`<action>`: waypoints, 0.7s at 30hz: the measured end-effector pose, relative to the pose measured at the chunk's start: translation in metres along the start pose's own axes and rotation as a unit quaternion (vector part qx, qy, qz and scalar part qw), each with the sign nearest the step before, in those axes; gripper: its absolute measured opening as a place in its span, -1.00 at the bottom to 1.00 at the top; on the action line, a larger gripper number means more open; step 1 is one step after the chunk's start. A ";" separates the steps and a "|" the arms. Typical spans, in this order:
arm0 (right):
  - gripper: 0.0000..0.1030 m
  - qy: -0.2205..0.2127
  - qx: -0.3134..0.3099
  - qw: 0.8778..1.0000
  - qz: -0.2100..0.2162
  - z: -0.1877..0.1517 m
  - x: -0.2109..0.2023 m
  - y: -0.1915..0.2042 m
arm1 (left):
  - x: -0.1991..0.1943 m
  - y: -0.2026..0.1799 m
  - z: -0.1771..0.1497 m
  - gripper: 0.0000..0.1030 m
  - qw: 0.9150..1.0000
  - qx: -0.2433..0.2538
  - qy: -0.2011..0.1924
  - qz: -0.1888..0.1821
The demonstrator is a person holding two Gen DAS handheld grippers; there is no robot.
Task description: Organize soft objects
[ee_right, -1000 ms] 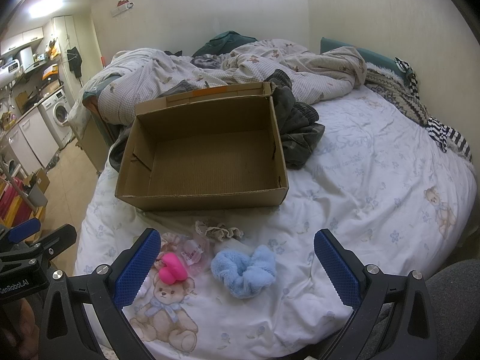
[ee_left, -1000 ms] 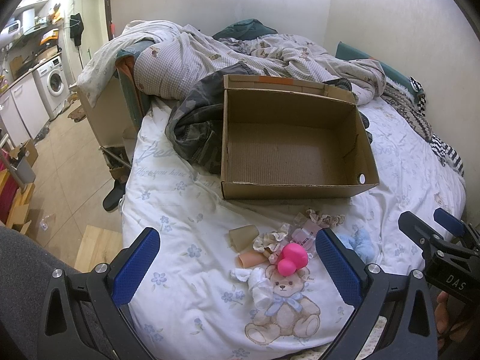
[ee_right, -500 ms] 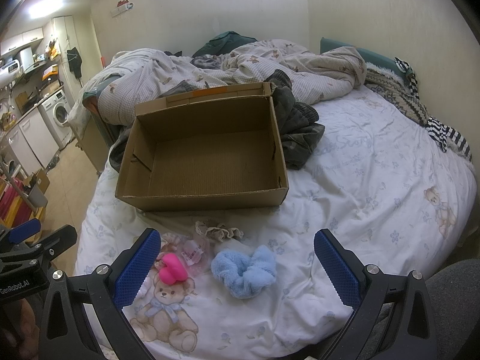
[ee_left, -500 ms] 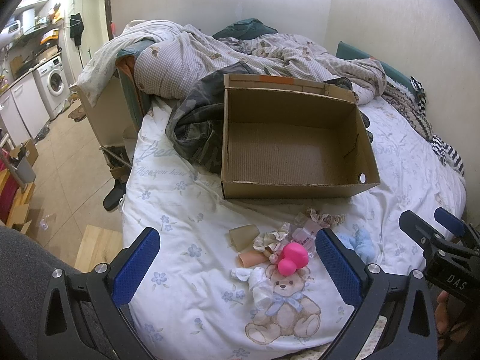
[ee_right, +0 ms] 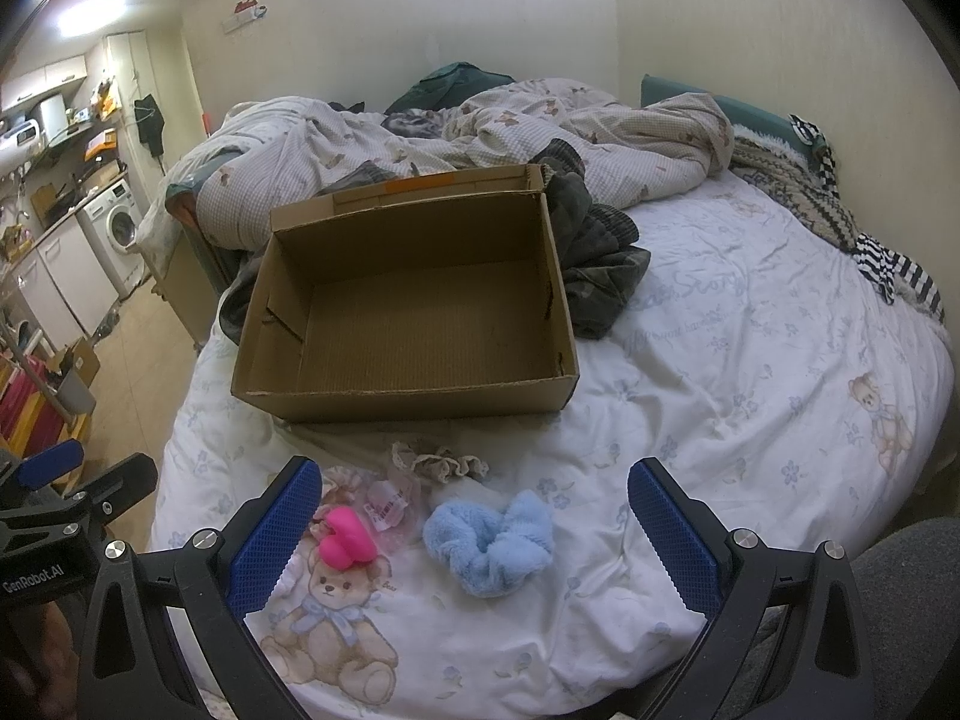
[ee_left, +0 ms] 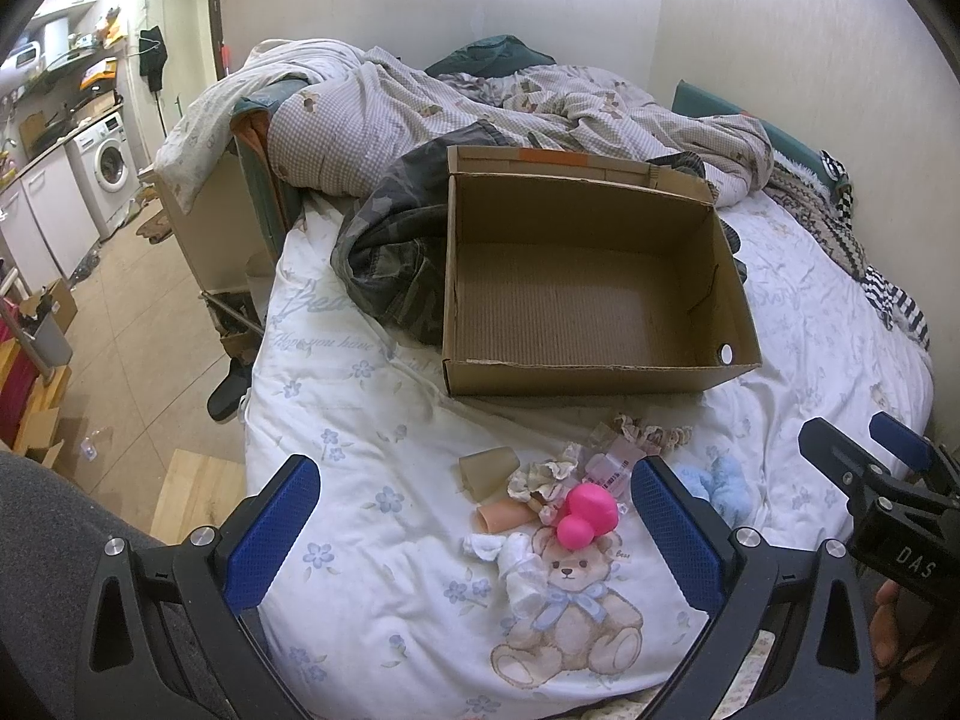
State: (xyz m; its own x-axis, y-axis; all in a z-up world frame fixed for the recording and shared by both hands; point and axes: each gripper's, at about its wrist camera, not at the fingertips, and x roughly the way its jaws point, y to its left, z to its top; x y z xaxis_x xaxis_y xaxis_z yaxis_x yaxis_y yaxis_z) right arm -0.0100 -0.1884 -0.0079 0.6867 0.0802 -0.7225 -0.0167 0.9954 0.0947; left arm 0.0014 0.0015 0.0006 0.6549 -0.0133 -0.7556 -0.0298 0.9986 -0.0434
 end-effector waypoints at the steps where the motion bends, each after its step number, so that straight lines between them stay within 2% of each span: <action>1: 1.00 0.000 0.000 1.000 0.000 0.000 0.000 0.000 | 0.000 0.000 0.000 1.00 1.000 0.000 0.000 0.000; 17: 1.00 0.003 0.008 1.000 0.005 0.002 -0.002 0.004 | 0.008 0.007 -0.010 1.00 1.000 -0.002 0.003 -0.001; 21: 1.00 0.022 0.026 0.999 0.021 0.012 0.003 -0.004 | 0.014 0.016 -0.009 1.00 0.999 -0.011 0.030 -0.001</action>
State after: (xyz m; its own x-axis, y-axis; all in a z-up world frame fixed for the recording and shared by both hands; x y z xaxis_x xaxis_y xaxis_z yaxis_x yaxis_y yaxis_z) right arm 0.0012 -0.1929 -0.0023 0.6540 0.1256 -0.7460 -0.0064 0.9870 0.1606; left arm 0.0029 0.0168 -0.0165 0.6083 -0.0192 -0.7935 -0.0449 0.9973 -0.0585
